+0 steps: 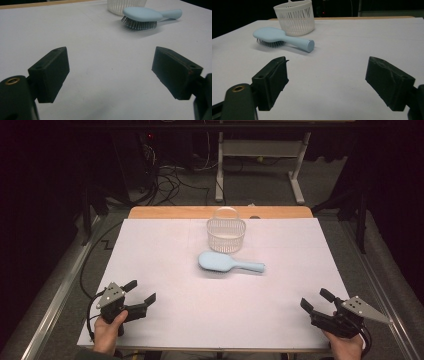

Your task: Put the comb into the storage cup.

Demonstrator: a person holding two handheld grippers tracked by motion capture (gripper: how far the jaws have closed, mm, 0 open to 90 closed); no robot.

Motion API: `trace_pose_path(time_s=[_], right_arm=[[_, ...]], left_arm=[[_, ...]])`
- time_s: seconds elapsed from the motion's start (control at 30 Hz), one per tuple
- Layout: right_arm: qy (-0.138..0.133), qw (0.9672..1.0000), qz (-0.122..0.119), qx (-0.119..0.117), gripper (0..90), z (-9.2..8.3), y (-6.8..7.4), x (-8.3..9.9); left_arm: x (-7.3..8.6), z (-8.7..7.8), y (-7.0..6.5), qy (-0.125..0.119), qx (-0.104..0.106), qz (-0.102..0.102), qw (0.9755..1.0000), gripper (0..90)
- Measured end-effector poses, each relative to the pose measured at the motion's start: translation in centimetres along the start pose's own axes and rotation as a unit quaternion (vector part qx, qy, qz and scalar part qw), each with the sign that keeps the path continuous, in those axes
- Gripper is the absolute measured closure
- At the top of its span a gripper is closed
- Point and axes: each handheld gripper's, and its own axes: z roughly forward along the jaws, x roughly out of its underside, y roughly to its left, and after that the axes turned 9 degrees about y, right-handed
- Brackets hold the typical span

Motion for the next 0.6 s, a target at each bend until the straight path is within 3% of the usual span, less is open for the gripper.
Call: trace_pose_path(time_s=[0.6], right_arm=[[-0.003,1.0000,0.006,-0.001,18.6,-0.06,-0.02,-0.04]], left_arm=[[-0.03,0.05,0.03,-0.001,0.000,-0.001,1.0000,15.4]])
